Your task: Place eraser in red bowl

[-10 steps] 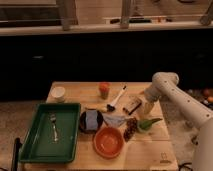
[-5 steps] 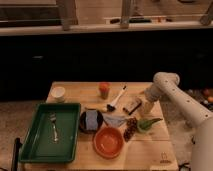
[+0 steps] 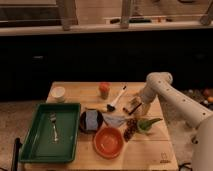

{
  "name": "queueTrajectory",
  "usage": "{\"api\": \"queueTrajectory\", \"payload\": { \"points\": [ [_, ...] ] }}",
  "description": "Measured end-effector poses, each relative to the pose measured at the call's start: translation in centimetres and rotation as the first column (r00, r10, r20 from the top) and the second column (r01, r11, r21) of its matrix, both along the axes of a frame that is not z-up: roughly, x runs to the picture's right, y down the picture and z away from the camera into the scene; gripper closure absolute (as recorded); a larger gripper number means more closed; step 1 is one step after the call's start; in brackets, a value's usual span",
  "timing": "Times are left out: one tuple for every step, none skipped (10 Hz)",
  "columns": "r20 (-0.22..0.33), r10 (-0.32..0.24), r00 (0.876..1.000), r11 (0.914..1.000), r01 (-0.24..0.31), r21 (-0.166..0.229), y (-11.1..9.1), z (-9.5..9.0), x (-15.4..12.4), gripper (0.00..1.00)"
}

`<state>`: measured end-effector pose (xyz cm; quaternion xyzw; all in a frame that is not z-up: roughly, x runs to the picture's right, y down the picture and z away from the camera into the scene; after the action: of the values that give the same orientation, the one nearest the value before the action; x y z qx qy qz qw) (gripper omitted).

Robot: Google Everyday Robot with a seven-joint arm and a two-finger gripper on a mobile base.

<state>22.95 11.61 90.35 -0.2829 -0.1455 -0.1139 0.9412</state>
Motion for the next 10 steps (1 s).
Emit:
{"api": "queueTrajectory", "payload": {
  "points": [
    [0.018, -0.037, 0.999, 0.9993, 0.037, 0.003, 0.1, -0.2, -0.7, 0.20],
    [0.031, -0.063, 0.998, 0.9980, 0.062, 0.006, 0.2, -0.3, -1.2, 0.20],
    [0.038, -0.077, 0.996, 0.9970, 0.077, 0.006, 0.3, -0.4, -1.5, 0.20],
    [0.048, -0.100, 0.994, 0.9950, 0.100, 0.002, 0.4, -0.5, -1.7, 0.20],
    [0.054, -0.111, 0.992, 0.9938, 0.111, 0.000, 0.4, -0.5, -2.0, 0.20],
    [0.060, -0.123, 0.991, 0.9924, 0.123, -0.001, 0.3, -0.4, -2.3, 0.20],
    [0.062, -0.133, 0.989, 0.9911, 0.133, -0.006, 0.3, -0.2, -2.5, 0.20],
    [0.061, -0.138, 0.988, 0.9902, 0.139, -0.010, 0.3, -0.1, -2.5, 0.20],
    [0.060, -0.144, 0.988, 0.9893, 0.145, -0.016, 0.3, 0.1, -2.5, 0.20],
    [0.057, -0.148, 0.987, 0.9885, 0.150, -0.020, 0.4, 0.3, -2.5, 0.20]
  ]
}}
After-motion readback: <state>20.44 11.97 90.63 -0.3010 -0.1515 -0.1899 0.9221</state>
